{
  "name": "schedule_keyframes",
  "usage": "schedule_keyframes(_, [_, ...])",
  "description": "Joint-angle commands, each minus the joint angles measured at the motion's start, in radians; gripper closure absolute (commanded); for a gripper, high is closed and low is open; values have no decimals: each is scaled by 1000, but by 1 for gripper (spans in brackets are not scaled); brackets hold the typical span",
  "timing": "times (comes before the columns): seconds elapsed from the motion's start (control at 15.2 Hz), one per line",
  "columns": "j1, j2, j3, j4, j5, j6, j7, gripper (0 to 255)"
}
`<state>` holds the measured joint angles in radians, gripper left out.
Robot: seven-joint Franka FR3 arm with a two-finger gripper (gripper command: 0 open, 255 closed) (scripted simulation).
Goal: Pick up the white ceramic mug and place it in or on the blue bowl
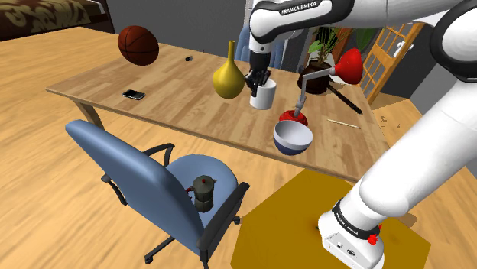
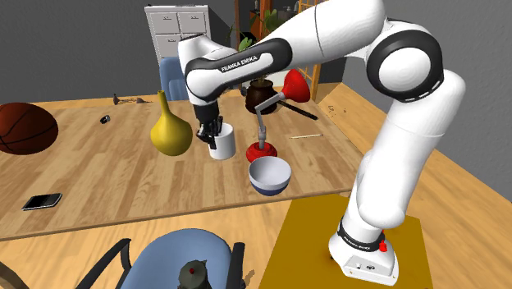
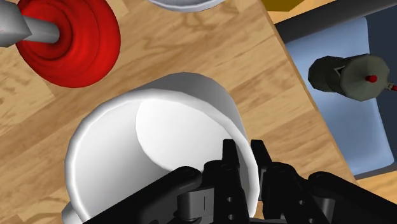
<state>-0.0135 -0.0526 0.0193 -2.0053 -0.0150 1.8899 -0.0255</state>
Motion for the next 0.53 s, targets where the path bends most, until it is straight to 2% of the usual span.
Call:
schedule_keyframes(0.0, [0,-6,0,19,0,-24,-1,255])
schedule_keyframes(0.4, [0,-16,0,83,1,-99,-3,255])
schedule_keyframes(0.46, [-2,-56,-2,42,1,-97,-6,255])
